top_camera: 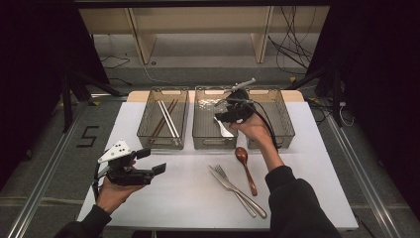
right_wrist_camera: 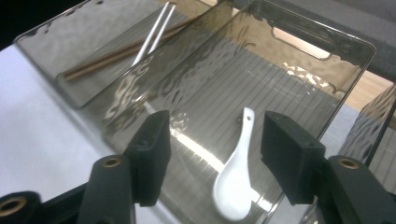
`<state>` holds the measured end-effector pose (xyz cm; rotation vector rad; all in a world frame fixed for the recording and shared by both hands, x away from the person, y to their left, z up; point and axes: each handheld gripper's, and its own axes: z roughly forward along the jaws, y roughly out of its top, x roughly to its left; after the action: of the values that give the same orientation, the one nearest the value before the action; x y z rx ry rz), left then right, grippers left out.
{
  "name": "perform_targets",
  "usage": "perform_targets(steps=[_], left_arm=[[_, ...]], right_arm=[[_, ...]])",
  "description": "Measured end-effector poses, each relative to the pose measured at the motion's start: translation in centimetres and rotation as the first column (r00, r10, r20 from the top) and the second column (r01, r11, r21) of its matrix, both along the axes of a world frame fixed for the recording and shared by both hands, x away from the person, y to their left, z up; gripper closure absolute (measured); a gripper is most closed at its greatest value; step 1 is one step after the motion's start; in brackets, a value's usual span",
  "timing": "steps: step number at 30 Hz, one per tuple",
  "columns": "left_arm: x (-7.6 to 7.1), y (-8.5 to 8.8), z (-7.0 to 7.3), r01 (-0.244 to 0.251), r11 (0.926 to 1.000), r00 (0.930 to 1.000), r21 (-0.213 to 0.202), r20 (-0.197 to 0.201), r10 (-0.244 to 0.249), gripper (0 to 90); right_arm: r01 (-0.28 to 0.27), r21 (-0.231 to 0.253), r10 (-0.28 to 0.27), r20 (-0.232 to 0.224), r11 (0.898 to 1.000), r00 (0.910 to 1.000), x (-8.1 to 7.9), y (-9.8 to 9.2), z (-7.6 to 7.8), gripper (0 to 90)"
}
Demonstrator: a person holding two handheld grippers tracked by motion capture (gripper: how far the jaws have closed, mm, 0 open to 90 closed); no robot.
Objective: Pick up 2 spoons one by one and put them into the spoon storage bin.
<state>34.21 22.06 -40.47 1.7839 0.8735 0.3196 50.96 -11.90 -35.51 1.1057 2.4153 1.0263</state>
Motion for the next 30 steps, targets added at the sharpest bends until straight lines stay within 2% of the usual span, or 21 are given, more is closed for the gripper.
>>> perform_targets(steps=[3,7,13,18,23,30], left_arm=[[0.0,0.0,0.0,-0.002,1.0,1.0,0.001,0.002,0.002,15.3],[0.0,0.0,0.0,-0.003,1.0,1.0,0.002,0.001,0.003,15.3],[0.1,0.0,-0.1,-0.006,1.0,1.0,0.001,-0.004,0.006,15.3],[0.0,-0.1,0.0,-0.01,0.9999,0.9999,0.006,0.006,0.01,15.3],[0.0,-0.1,-0.1,-0.008,0.9999,1.0,0.01,0.006,0.007,15.3],[0.0,0.0,-0.2,-0.009,0.9999,0.9999,0.007,0.006,0.009,15.3]], right_arm=[[-0.019,-0.008,0.019,-0.007,1.0,0.9998,-1.4,-0.3,0.4,37.6],[-0.025,0.032,0.026,-0.008,0.999,0.9996,-3.4,-1.4,0.7,34.8],[-0.038,0.042,0.039,-0.02,0.998,0.999,-6.4,-2.9,0.3,33.4],[-0.039,0.065,0.041,-0.017,0.997,0.999,-7.6,-3.6,0.6,32.5],[-0.047,0.032,0.048,-0.028,0.998,0.9984,-8.6,-4.0,-0.1,31.9],[-0.041,0.026,0.042,-0.065,0.999,0.997,-9.6,-5.1,-0.9,32.0]])
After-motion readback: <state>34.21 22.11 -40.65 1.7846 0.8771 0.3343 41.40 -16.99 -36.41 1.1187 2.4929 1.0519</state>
